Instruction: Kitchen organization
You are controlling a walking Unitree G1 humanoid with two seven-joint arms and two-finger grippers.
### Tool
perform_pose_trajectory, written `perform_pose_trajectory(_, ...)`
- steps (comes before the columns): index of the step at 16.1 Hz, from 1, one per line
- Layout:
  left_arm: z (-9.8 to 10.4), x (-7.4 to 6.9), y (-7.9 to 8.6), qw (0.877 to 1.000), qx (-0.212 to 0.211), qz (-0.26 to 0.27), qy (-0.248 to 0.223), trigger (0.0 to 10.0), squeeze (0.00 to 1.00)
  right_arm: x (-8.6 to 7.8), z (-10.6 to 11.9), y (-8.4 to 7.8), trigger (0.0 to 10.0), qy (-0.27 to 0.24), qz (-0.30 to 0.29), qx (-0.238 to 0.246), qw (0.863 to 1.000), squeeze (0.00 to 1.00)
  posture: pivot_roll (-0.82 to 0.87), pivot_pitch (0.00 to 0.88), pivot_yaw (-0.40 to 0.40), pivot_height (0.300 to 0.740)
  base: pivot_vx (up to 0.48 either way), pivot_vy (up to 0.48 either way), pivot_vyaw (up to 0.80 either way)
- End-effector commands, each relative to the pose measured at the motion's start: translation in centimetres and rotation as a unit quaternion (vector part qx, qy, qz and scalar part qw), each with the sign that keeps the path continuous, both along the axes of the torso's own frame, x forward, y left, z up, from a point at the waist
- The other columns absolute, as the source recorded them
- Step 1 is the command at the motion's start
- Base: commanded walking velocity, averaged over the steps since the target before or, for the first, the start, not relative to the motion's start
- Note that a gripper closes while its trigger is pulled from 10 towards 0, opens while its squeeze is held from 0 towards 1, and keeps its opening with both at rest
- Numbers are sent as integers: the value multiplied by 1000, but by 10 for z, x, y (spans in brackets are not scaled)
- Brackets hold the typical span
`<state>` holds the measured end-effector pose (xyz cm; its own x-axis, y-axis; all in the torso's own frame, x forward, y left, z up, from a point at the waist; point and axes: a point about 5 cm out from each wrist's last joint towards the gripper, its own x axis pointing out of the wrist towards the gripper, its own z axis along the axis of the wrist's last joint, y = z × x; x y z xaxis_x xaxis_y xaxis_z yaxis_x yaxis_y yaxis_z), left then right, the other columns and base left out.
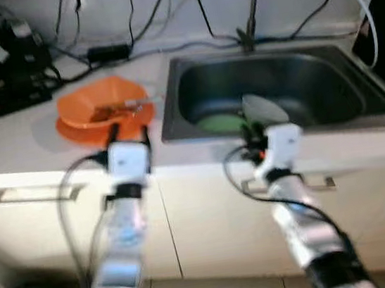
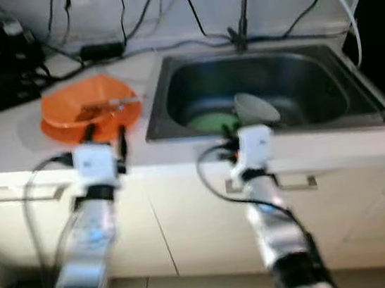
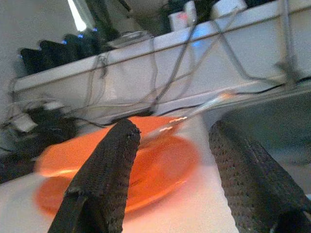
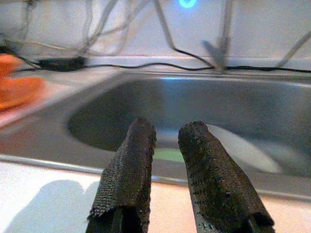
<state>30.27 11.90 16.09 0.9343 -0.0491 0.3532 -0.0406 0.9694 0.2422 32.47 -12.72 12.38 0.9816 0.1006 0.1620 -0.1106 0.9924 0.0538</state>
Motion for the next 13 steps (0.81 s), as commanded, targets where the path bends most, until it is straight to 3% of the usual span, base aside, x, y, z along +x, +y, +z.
perform_pose_trajectory(1,2,1,7,1000,7,11,-2,10000,0,2,7,5,10000,-13,6,5,1000,0,57,51,-21,740,326,0,0)
perform_pose_trajectory(13,2,0,7,1000,6,13,-6,10000,0,3,7,5,10000,-12,9,9,1000,0,59,51,-25,740,334,0,0)
